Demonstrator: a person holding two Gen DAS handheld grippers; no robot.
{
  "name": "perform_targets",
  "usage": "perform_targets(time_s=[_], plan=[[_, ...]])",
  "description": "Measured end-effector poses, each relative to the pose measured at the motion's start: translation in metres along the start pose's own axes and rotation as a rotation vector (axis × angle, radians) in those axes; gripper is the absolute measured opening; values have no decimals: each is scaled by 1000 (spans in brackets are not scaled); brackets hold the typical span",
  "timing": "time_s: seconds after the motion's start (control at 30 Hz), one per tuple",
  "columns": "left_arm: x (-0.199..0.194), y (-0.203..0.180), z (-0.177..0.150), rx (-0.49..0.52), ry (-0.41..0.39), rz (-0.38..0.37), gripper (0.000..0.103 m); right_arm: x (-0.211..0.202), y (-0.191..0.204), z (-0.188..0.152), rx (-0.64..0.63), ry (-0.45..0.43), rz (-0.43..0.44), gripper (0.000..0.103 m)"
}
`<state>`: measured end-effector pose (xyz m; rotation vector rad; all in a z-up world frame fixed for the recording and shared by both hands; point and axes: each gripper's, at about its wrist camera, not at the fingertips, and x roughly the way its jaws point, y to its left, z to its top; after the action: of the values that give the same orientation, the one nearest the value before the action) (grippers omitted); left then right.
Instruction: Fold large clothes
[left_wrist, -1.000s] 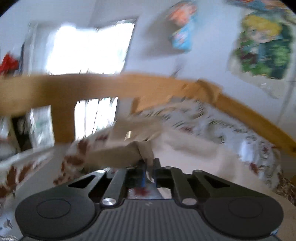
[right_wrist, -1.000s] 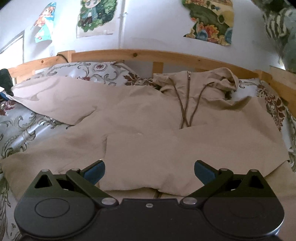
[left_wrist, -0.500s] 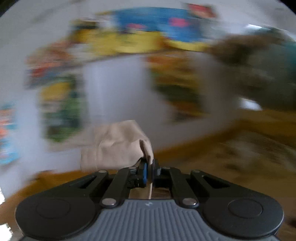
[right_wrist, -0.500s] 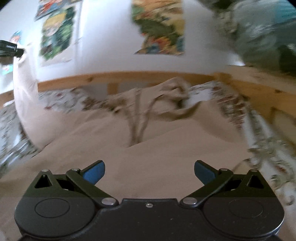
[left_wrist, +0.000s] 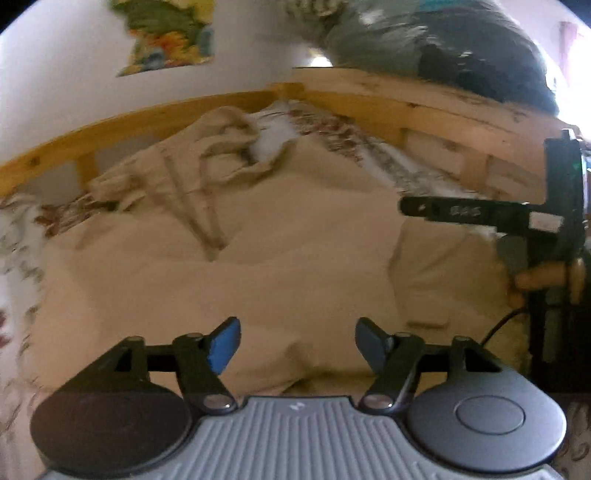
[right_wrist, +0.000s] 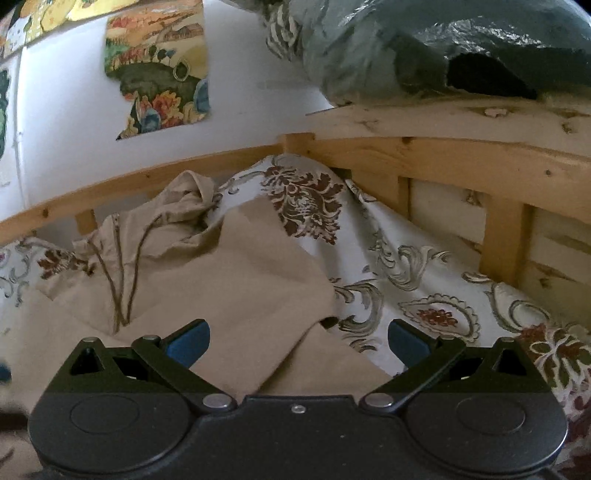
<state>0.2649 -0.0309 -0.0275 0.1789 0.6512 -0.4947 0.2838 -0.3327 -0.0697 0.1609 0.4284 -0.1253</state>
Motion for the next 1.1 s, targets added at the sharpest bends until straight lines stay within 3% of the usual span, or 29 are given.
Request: perform_targets(time_s=[0.07, 0.2, 0.33, 0.43, 0.53, 0.63, 0.7, 0.87, 0.93, 1.0, 1.1], plan=[[-9, 14, -10, -38, 5, 88, 83, 1, 9, -2, 1, 21, 68, 102], [-8, 61, -19, -185, 49, 309, 82, 9, 28, -13, -11, 124, 140, 102], [-7, 111, -29, -414, 5, 365, 81, 18, 49, -38, -64, 239, 153, 100], [5, 139, -32, -500, 20, 436, 80, 27, 65, -55, -119, 293, 170, 83], [26, 160, -38, -557, 86, 478, 80, 29, 74, -62, -126, 259, 177, 71], [47, 166, -47, -567, 180, 496, 81, 31, 79, -61, -130, 246, 167, 41], [52, 166, -50, -552, 191, 497, 82, 29, 76, -60, -123, 233, 156, 4], [31, 154, -52, -605, 144, 477, 89, 26, 67, -46, -133, 159, 128, 5], [19, 141, -52, -606, 92, 458, 103, 24, 69, -46, -155, 131, 86, 17], [13, 123, -46, -577, 74, 440, 102, 19, 72, -45, -188, 100, 75, 41], [22, 100, -34, -512, 115, 370, 102, 9, 79, -46, -223, 65, 129, 59]])
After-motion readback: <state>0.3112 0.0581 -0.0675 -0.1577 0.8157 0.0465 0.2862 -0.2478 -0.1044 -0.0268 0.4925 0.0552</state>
